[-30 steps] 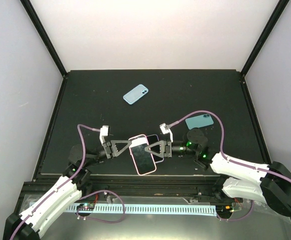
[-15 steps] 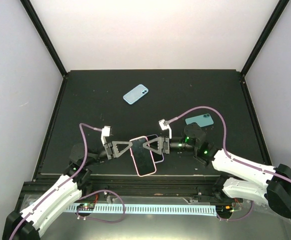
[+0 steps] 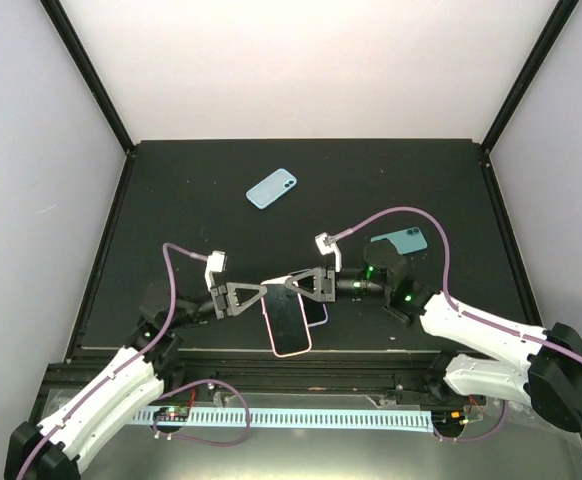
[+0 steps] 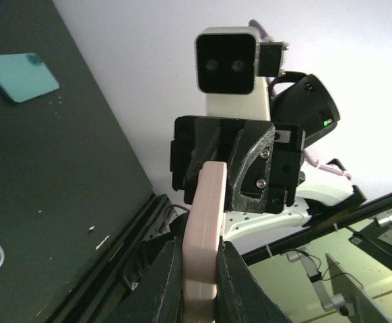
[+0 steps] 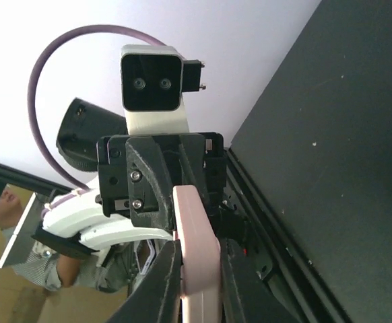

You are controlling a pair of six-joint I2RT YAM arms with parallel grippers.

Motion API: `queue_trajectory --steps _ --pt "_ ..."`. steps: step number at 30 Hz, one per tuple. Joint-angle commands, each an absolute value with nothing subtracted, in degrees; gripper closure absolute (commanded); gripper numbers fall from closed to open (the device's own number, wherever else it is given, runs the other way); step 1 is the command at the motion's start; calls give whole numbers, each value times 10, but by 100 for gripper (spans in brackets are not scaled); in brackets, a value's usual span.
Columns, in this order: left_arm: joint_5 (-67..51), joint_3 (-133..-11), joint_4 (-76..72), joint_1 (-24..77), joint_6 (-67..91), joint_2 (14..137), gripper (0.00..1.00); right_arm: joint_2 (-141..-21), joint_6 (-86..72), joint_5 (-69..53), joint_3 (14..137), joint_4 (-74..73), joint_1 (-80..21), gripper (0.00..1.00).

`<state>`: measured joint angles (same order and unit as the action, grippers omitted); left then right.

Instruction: Put the phone into the phone case

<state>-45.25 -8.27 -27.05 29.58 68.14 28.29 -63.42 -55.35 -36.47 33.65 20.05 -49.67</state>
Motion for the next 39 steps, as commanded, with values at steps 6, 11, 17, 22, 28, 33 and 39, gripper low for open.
queue_trajectory --steps 6,11,17,22,28,33,39 --pt "-428 -160 -32 296 569 321 98 -632 -469 -372 393 162 -485 99" --pt "-437 -156 -61 296 590 330 98 -629 -444 -366 401 108 -486 85" --pt "-445 -125 -199 296 683 305 99 -602 -456 -377 358 116 -486 49" --pt "-441 -123 -222 296 691 302 99 -593 -476 -400 315 138 -485 41" --pt "-438 -126 -248 296 694 321 98 -585 -486 -415 295 144 -486 45" --pt "-434 -138 -221 296 678 334 98 -577 -479 -407 288 130 -486 77" --pt "-426 -147 -189 296 667 343 98 -557 -516 -385 267 170 -485 93"
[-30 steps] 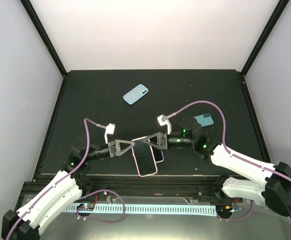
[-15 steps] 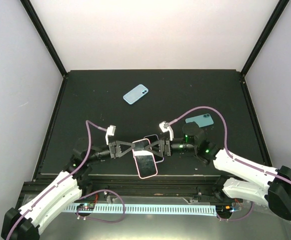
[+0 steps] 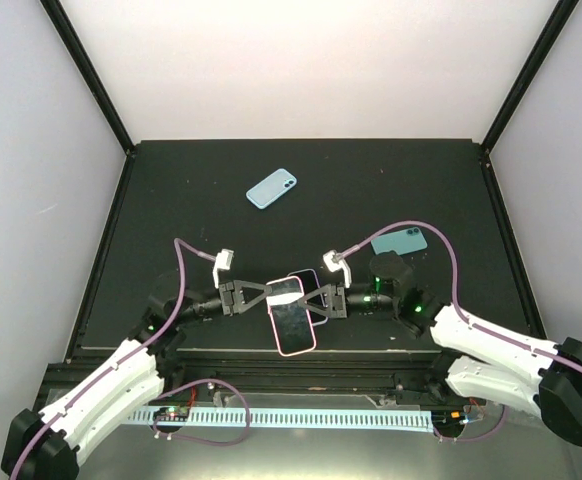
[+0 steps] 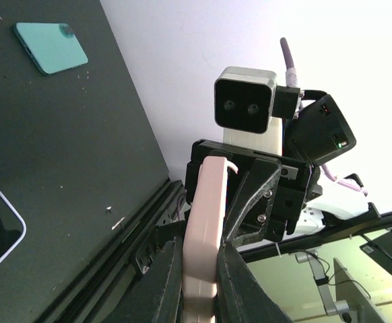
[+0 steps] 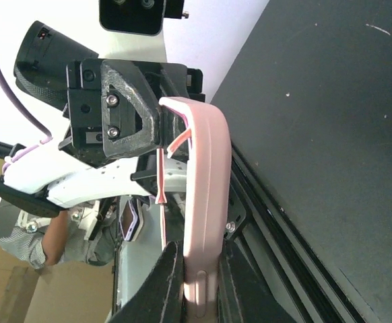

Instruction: Put the phone into the phone case

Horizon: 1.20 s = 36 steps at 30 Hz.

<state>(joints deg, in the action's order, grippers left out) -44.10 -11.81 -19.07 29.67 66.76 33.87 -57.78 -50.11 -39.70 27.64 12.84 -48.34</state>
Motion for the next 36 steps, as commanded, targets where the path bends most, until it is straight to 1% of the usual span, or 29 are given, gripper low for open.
queue_trajectory --steps 1,2,4,6,7,9,12,15,19,23,25,29,32,34,36 --pt "-426 -146 -187 296 669 344 95 -552 -525 -377 263 178 -485 94" --pt "-424 -145 -185 296 674 345 88 -543 -539 -368 258 189 -485 96" --pt "-422 -141 -186 296 681 346 71 -534 -560 -350 250 211 -485 96" --pt "-423 -136 -189 296 684 347 56 -531 -574 -337 251 220 -485 96" --pt "-423 -132 -193 296 685 348 50 -531 -578 -328 254 215 -485 96" --pt "-424 -112 -228 298 694 354 45 -533 -578 -303 261 198 -485 96" --pt "-436 -89 -278 297 716 372 38 -532 -576 -269 264 188 -482 95" --pt "-449 -91 -270 300 708 391 34 -533 -569 -249 271 175 -470 95" --pt "-446 -109 -195 301 669 394 27 -538 -495 -202 309 41 -430 95" --pt "-422 -136 -93 301 617 375 13 -540 -442 -223 318 -12 -369 94" --pt "-402 -151 -39 300 581 364 3 -549 -409 -234 325 -47 -341 94" --pt "-352 -191 71 300 537 344 1 -578 -339 -225 341 -117 -298 94" --pt "-303 -216 146 298 509 324 1 -601 -319 -231 336 -120 -266 94" --pt "-248 -229 211 298 502 310 1 -624 -310 -244 338 -116 -250 94" --pt "-214 -228 235 299 501 296 1 -648 -307 -261 339 -104 -237 93"
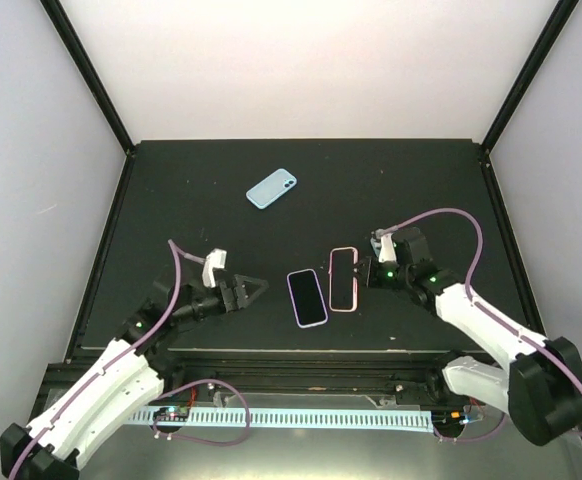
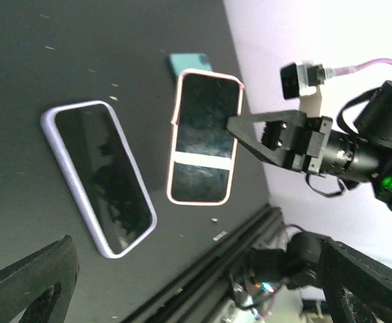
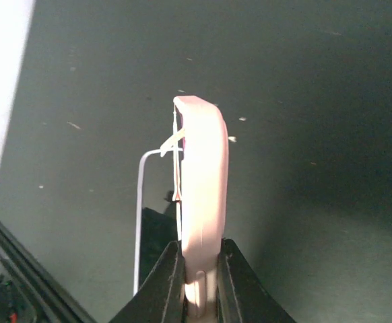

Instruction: Put the phone into the phone case

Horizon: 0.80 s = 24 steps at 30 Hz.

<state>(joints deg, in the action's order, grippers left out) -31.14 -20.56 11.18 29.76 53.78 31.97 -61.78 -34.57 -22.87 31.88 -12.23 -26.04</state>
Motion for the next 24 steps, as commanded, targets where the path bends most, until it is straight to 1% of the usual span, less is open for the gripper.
queue_trajectory --steps 1,7,14,17,21,24 --pt "-208 -224 236 299 501 289 1 -659 -306 -266 339 -96 -229 93" --pt "-239 -181 207 299 496 243 1 -730 -298 -291 347 -66 -202 93" --pt "-211 -118 175 298 540 183 1 -822 -301 -332 363 -34 -174 91" --pt "-192 -102 165 298 540 168 1 -855 -299 -332 373 -28 -170 89" --pt "-157 -103 191 299 530 161 1 -894 -297 -326 383 -22 -164 85" --pt "-143 -105 193 298 522 158 1 -920 -298 -318 390 -21 -158 80"
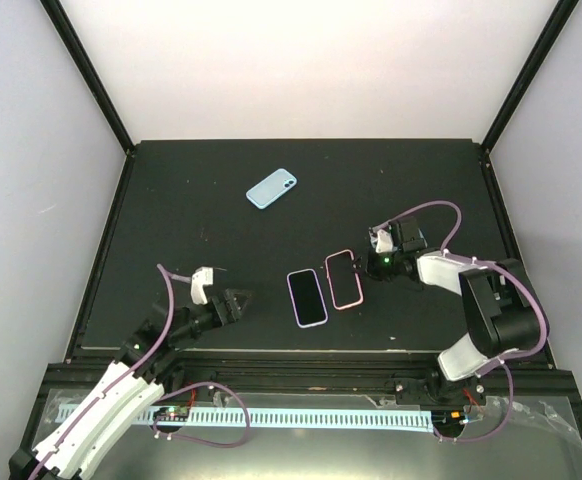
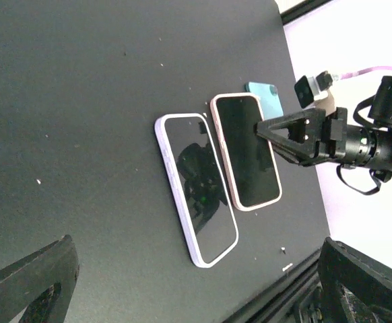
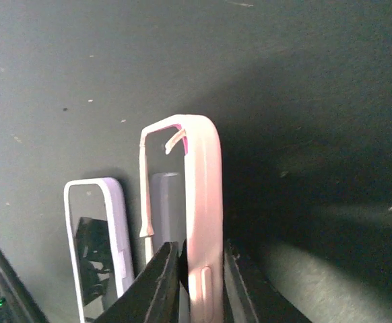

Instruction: Put the phone into the phone case

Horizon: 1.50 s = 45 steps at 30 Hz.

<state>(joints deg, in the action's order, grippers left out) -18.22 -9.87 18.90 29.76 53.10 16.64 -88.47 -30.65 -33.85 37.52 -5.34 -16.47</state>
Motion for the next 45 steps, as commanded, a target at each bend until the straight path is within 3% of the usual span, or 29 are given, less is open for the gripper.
queue_trajectory --steps 1,6,13,16,23,26,29,35,45 --pt "-138 -105 191 299 520 158 1 -926 -299 -313 392 -21 -156 79" --pt "-127 -106 188 298 508 163 1 -936 -305 -294 404 -36 -153 71" --pt "-136 -116 194 298 486 180 1 -892 -301 -231 426 -101 -153 45" --pt "-132 -128 208 298 480 184 1 -876 -286 -170 461 -148 -153 35" --pt "-118 -136 215 299 483 190 1 -907 -262 -17 563 -255 -149 22" --pt "-129 -144 199 299 470 211 1 -912 -297 19 577 -257 -148 10" --pt "-128 -166 197 298 455 246 1 -923 -335 39 598 -262 -147 7" --pt "-67 -224 196 297 432 346 2 -920 -345 -35 604 -251 -148 7" --pt "-33 -404 162 240 399 648 16 -811 -324 -187 538 -205 -151 6"
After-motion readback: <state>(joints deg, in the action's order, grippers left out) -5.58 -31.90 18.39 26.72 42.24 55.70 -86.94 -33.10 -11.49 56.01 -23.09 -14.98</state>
